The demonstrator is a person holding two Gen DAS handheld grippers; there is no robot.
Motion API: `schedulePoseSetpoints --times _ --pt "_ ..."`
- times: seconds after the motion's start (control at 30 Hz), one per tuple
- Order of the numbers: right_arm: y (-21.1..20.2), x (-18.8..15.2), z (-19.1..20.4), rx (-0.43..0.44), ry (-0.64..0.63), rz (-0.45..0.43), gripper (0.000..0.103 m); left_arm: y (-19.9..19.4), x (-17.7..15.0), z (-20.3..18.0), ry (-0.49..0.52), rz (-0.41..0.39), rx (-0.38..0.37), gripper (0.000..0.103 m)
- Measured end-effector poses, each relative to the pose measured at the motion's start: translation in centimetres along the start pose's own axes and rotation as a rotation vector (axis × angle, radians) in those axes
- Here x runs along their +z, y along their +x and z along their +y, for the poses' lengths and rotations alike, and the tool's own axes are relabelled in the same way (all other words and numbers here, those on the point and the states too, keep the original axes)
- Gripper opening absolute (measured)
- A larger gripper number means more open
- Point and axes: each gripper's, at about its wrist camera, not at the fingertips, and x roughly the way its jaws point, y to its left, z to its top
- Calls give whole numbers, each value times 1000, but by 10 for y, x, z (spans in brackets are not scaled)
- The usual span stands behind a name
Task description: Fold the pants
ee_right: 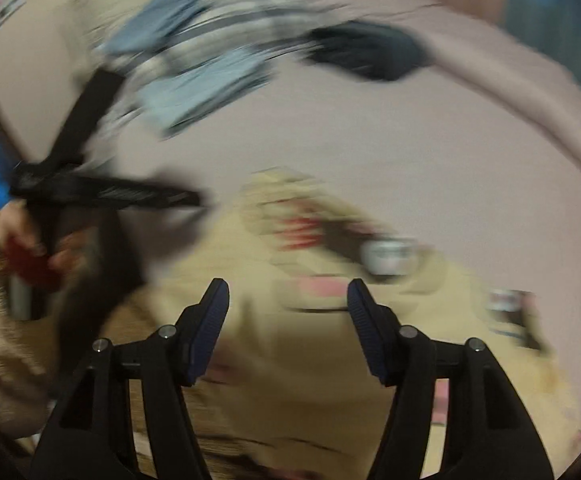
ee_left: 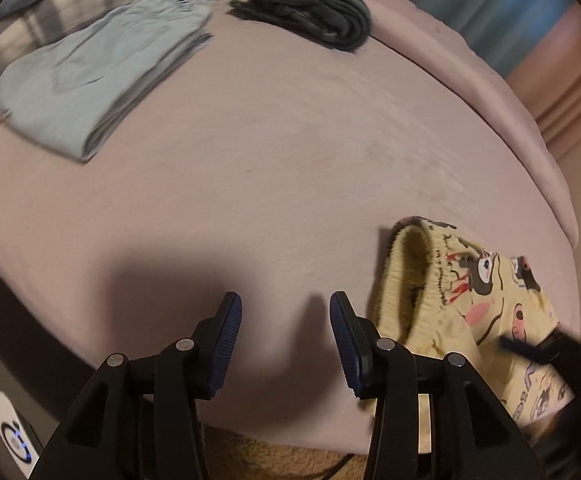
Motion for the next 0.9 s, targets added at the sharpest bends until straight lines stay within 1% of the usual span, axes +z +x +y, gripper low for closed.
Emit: schedulePoseSetpoints --times 0.1,0.13,0.17,0.2,0.23,0.27,0.3,0.33,0.37,0.43,0.5,0.57,0.6,0.67,0.73,0.77,0.8,0.83,0.87,0.9 --pt "42 6 26 69 -67 86 60 -7 -5 2 -12 -8 -6 45" --pt "55 5 31 62 -86 108 61 -8 -6 3 -13 -10 -8 45" --pt "64 10 33 34 -101 99 59 -9 -6 4 -14 -11 -10 45" --pt "66 11 33 -11 -122 74 43 -10 -7 5 -20 -12 -12 45" --pt "63 15 29 0 -115 55 23 -8 -5 6 -23 -11 -15 45" --pt "58 18 22 53 -62 50 10 -7 -5 7 -25 -13 -19 45" --pt "52 21 13 80 -5 36 10 -7 -4 7 -27 -15 -21 45" --pt "40 26 3 95 47 -6 9 -7 -5 8 -30 -17 -24 45" --pt "30 27 -2 96 68 -39 9 -7 -4 8 -31 -19 -30 45" --pt "0 36 -15 85 135 -142 9 -6 -3 7 -33 -22 -43 45" --pt "-23 40 -22 87 165 -219 9 -4 -2 5 -32 -19 -54 45" --pt "-32 53 -23 78 190 -292 9 -1 -2 0 -19 -6 -78 45" --pt "-30 55 -20 78 188 -298 9 1 -2 -1 -16 1 -84 45" --pt "-13 58 -17 95 191 -261 9 1 -3 -1 -29 1 -82 45" --pt "23 54 -8 139 186 -153 11 0 -4 1 -41 -4 -92 45" --pt "38 47 -2 148 178 -112 13 -1 -4 2 -48 -3 -99 45" --pt "54 41 4 141 171 -69 15 -1 -4 2 -52 0 -102 45" --pt "68 34 7 128 165 -26 20 -1 -5 3 -55 9 -106 45" --pt "79 27 11 120 164 -1 23 0 -5 2 -51 15 -108 45" --pt "78 21 12 119 168 -38 26 1 -6 0 -39 23 -108 45"
